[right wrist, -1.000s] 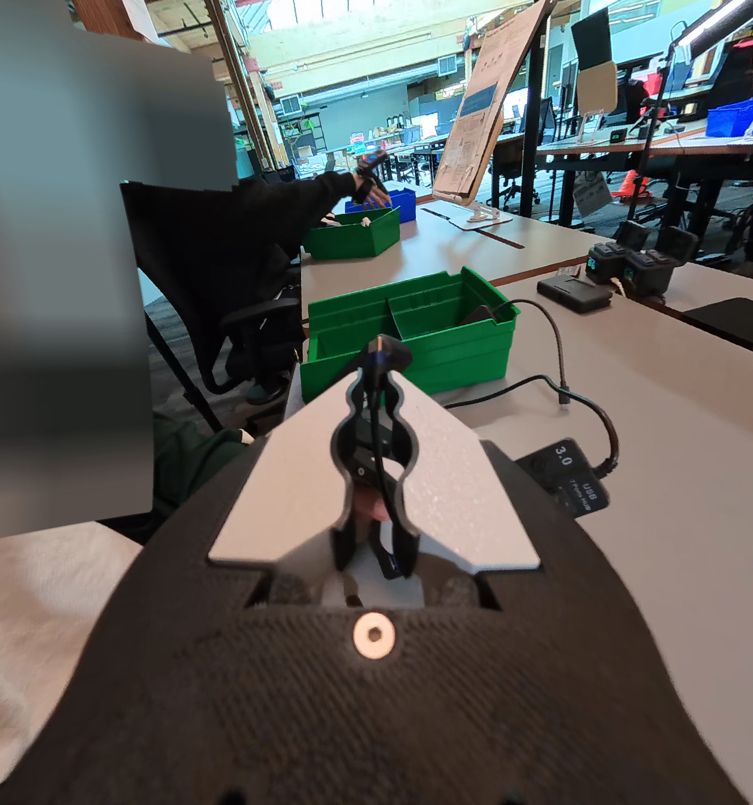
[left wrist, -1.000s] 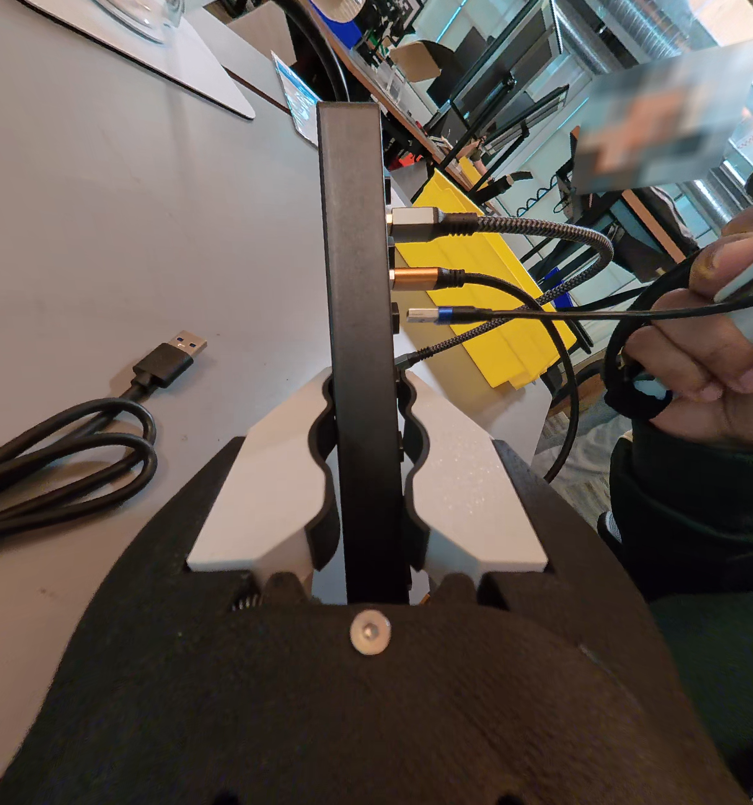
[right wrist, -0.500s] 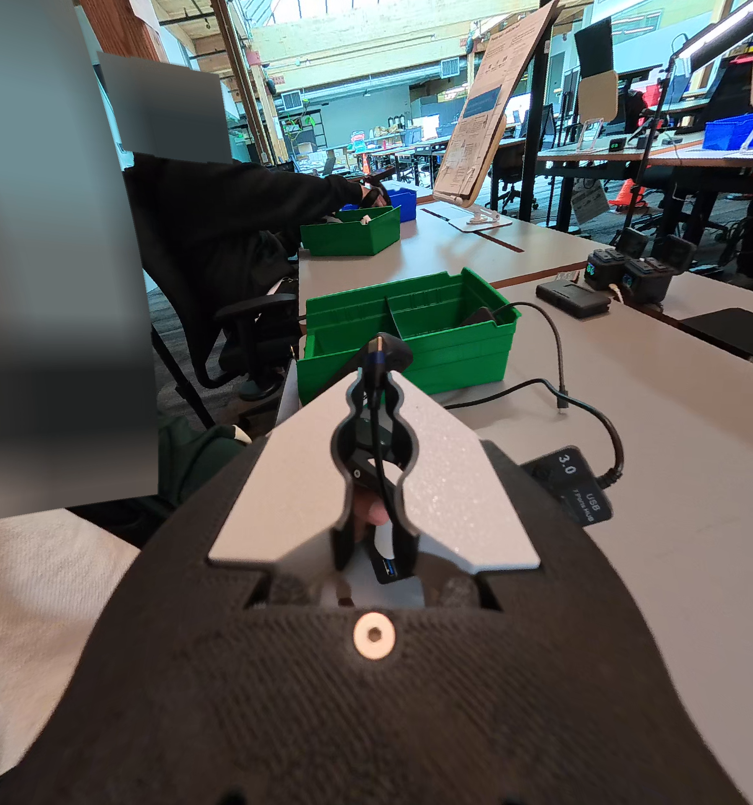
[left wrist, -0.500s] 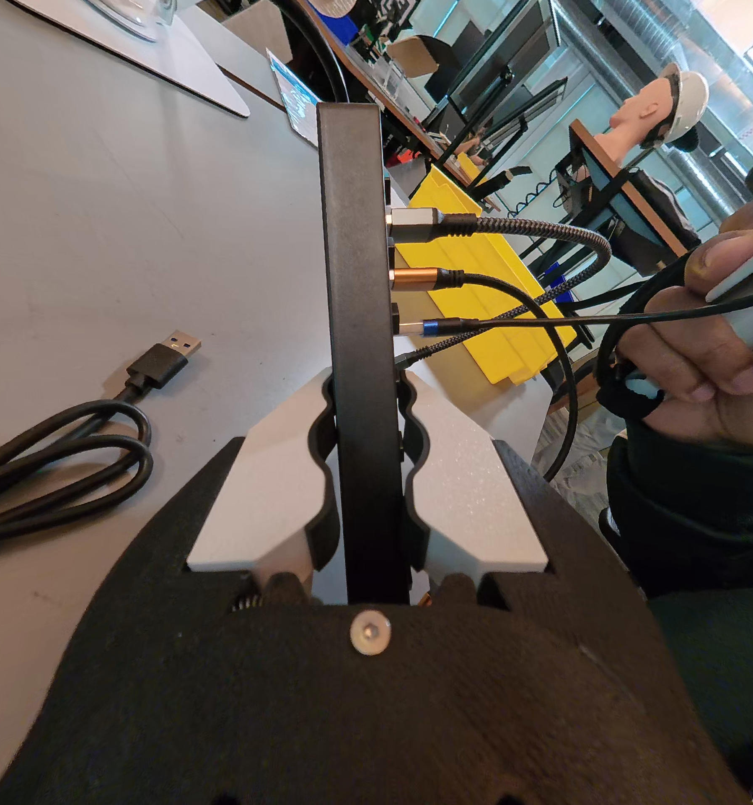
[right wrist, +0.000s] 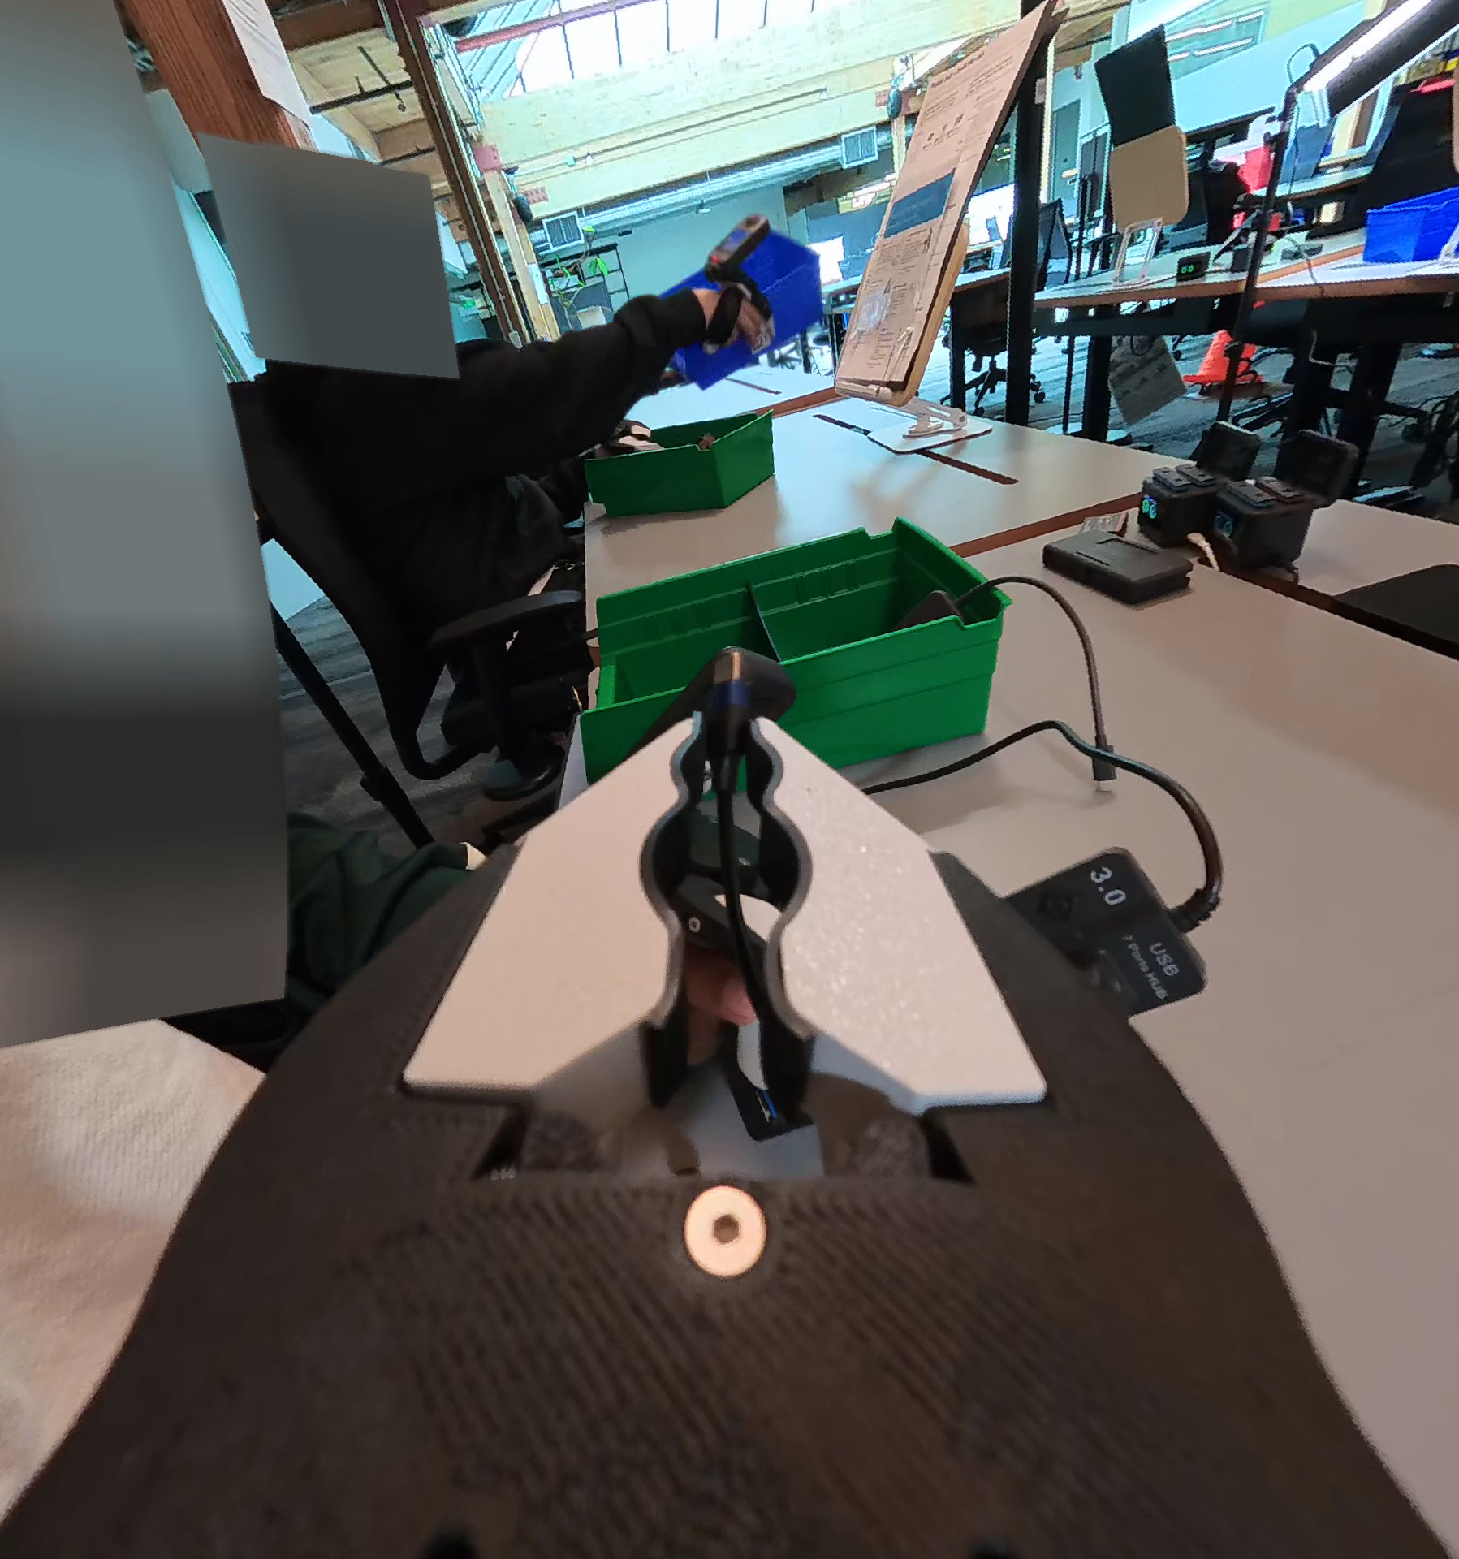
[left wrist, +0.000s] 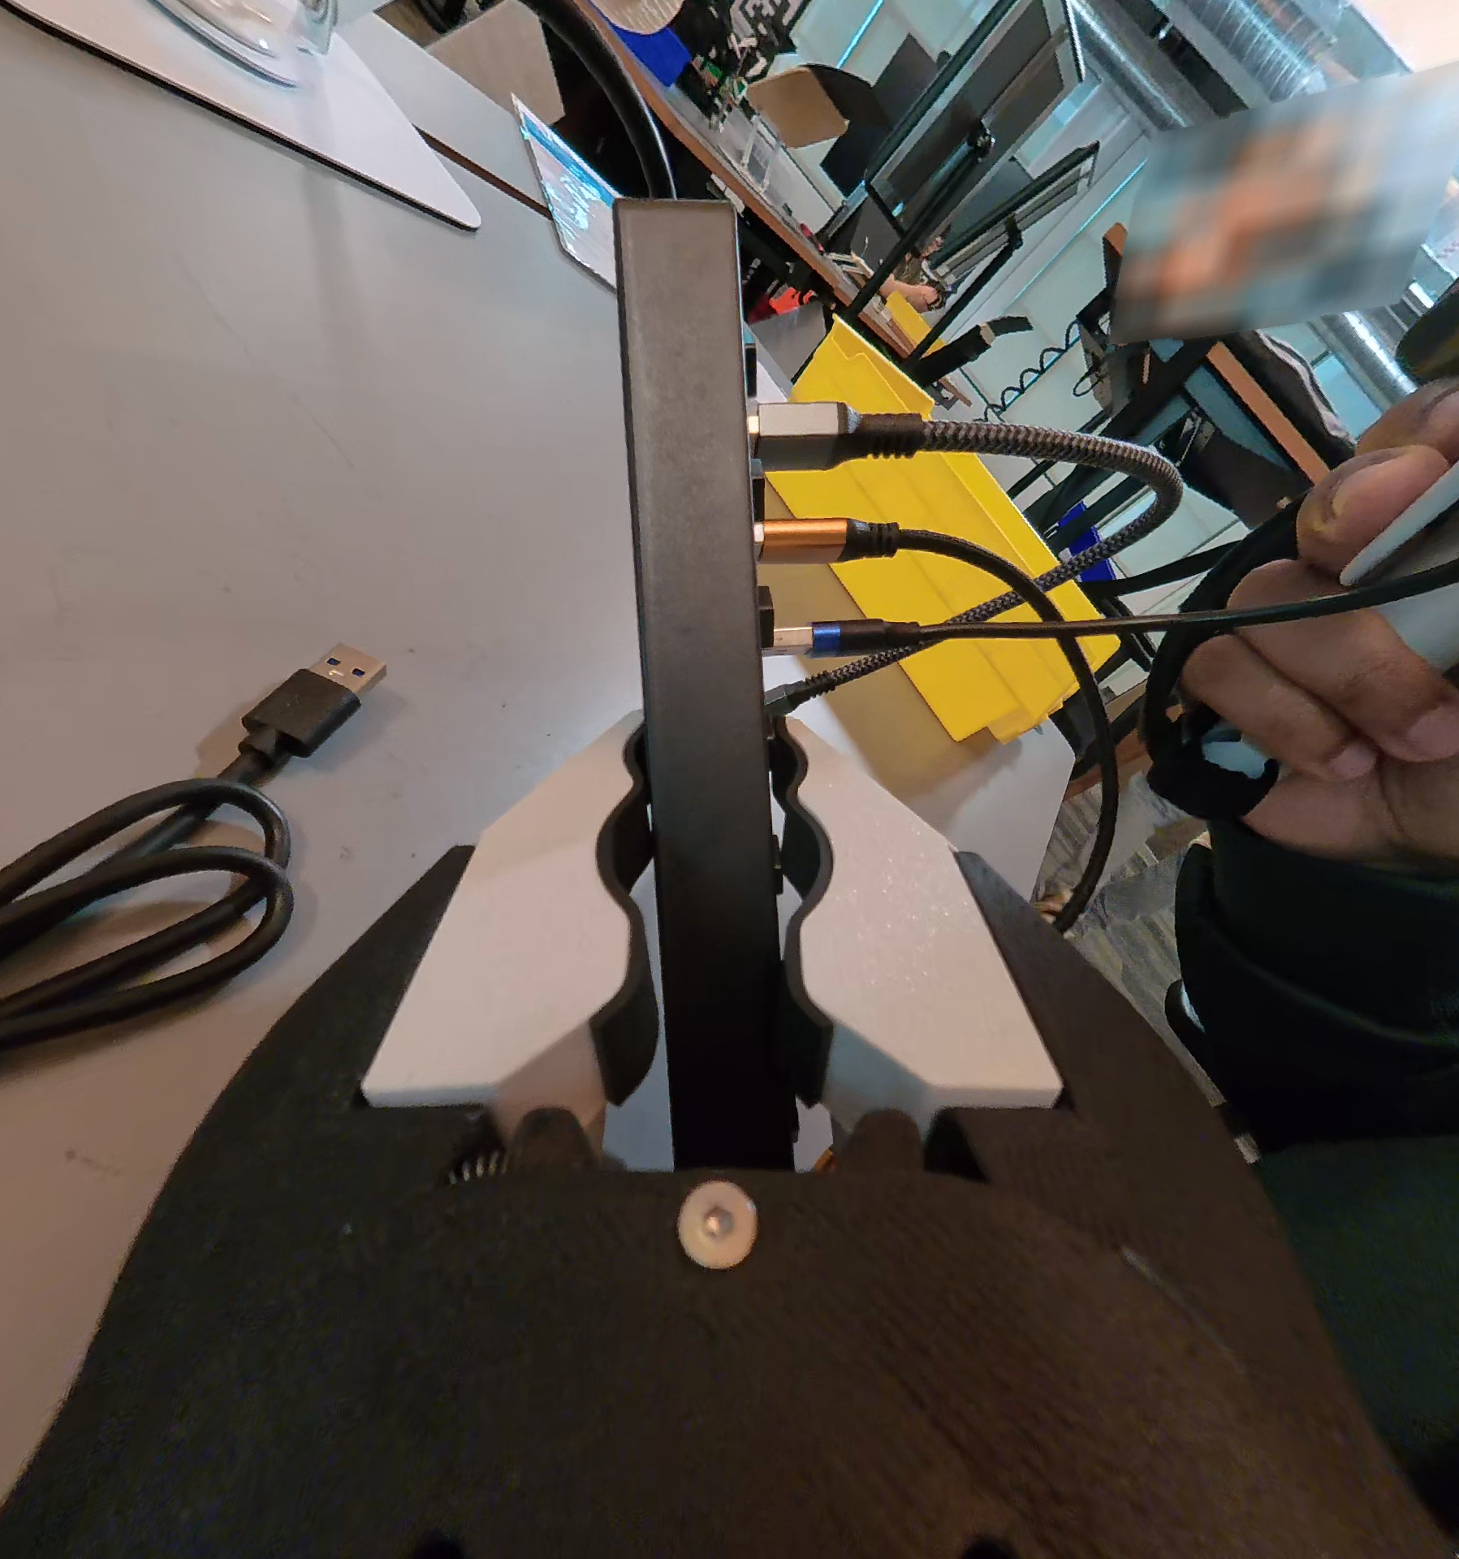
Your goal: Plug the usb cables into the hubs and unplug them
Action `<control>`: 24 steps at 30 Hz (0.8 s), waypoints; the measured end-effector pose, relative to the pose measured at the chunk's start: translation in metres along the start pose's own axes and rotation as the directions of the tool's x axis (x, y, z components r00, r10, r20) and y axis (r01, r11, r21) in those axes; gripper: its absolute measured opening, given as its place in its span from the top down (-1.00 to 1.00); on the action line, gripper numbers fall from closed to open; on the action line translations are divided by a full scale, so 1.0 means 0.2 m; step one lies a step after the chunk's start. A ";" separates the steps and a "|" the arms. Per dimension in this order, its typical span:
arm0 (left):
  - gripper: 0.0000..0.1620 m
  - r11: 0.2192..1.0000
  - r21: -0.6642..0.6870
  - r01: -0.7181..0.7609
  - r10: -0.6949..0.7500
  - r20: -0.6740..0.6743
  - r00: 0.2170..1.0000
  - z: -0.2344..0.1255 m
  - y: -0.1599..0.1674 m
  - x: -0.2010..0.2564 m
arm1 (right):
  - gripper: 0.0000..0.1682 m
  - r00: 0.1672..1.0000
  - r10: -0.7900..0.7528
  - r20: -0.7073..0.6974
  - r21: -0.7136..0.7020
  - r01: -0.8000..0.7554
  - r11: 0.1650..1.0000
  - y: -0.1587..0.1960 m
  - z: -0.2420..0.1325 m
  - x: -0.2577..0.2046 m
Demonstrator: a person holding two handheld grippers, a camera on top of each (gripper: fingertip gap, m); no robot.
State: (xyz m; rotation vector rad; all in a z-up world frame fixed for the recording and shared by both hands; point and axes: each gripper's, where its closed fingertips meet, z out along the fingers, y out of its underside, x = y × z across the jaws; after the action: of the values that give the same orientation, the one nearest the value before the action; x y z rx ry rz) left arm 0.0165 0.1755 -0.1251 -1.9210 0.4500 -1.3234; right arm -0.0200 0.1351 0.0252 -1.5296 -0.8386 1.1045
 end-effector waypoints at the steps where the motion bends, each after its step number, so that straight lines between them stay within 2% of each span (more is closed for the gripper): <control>1: 0.71 1.000 0.000 0.003 -0.003 -0.002 1.000 0.00 0.00 0.00 | 0.90 1.000 0.003 0.003 0.002 -0.003 1.000 0.00 0.00 0.00; 4: 0.71 0.999 -0.002 0.039 -0.039 -0.030 0.999 0.00 0.00 0.01 | 0.91 1.000 0.005 -0.001 0.010 -0.005 1.000 0.00 0.00 0.00; 10: 0.72 0.978 -0.014 0.209 -0.209 -0.136 0.969 0.00 0.01 0.05 | 0.91 1.000 0.009 -0.006 0.019 -0.009 1.000 -0.02 0.00 0.01; 16: 0.72 0.979 -0.067 0.194 -0.200 -0.102 0.974 0.03 0.06 0.05 | 0.91 1.000 0.023 0.018 0.013 -0.023 1.000 -0.03 0.02 -0.02; 24: 0.72 0.976 -0.082 0.200 -0.208 -0.103 0.973 0.03 0.07 0.05 | 0.90 0.999 0.040 -0.017 0.020 -0.040 0.999 -0.02 0.01 0.03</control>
State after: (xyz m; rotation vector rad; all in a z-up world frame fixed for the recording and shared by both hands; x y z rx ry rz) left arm 0.0274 0.1615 -0.1309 -2.0016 0.3657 -1.5726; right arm -0.0206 0.1416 0.0274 -1.5435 -0.7862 1.1242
